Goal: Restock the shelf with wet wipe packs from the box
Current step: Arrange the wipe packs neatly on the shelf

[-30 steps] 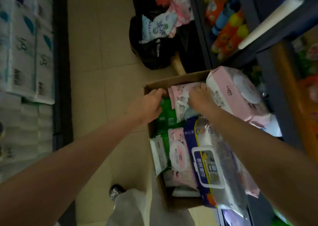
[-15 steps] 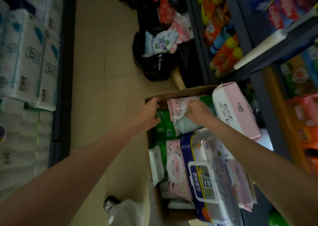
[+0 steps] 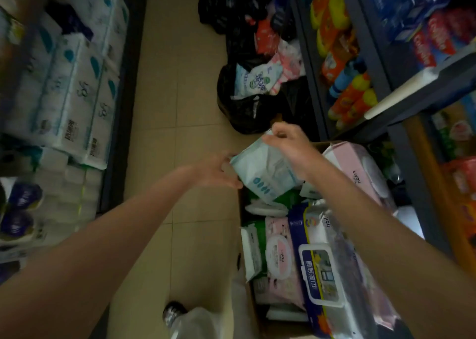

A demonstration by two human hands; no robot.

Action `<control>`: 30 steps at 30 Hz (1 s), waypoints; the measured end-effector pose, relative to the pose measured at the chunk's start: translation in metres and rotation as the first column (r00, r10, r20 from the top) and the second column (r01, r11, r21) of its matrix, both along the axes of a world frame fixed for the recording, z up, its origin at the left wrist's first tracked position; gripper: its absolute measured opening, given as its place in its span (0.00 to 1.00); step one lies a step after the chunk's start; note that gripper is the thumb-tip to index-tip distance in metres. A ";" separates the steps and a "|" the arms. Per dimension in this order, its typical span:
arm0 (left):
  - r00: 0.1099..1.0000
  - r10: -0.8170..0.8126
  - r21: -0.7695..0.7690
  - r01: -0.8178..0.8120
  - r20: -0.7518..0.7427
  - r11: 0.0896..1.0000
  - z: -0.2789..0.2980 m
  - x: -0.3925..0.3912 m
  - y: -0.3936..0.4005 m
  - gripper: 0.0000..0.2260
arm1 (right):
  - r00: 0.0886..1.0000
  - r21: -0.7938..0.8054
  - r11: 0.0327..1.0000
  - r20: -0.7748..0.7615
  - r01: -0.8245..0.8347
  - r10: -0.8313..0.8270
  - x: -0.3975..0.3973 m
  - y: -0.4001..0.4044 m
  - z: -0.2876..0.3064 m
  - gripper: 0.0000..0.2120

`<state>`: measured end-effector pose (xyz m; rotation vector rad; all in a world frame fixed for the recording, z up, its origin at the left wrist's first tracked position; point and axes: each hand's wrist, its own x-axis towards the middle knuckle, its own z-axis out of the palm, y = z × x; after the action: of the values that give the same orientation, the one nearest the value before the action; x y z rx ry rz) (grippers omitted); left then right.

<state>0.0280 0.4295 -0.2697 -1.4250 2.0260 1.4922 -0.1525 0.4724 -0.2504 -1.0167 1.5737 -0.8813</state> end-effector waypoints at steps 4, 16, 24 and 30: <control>0.998 -0.027 -0.078 0.022 -0.064 0.997 0.026 0.022 -0.005 0.40 | 0.984 -0.046 0.999 0.178 -0.015 0.023 -0.010 -0.015 0.053 0.19; 0.947 0.064 -0.438 -0.204 -0.314 0.876 0.224 0.219 0.003 0.50 | 0.644 -0.505 0.797 0.497 -0.331 0.581 0.180 -0.067 0.275 0.12; 0.919 0.308 -0.951 -0.290 -0.247 0.102 0.377 0.413 0.089 0.50 | 0.664 -0.663 0.704 0.409 -0.255 0.626 0.392 -0.045 0.404 0.10; 0.795 0.604 -0.900 0.294 0.045 -0.320 0.471 0.540 0.156 0.44 | 0.762 -0.740 0.495 -0.038 -0.456 0.646 0.514 -0.010 0.465 0.03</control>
<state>0.5679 0.5860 0.2016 -2.1810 2.3829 -1.5012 0.3611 0.4621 0.2145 -1.7720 0.5365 -1.1091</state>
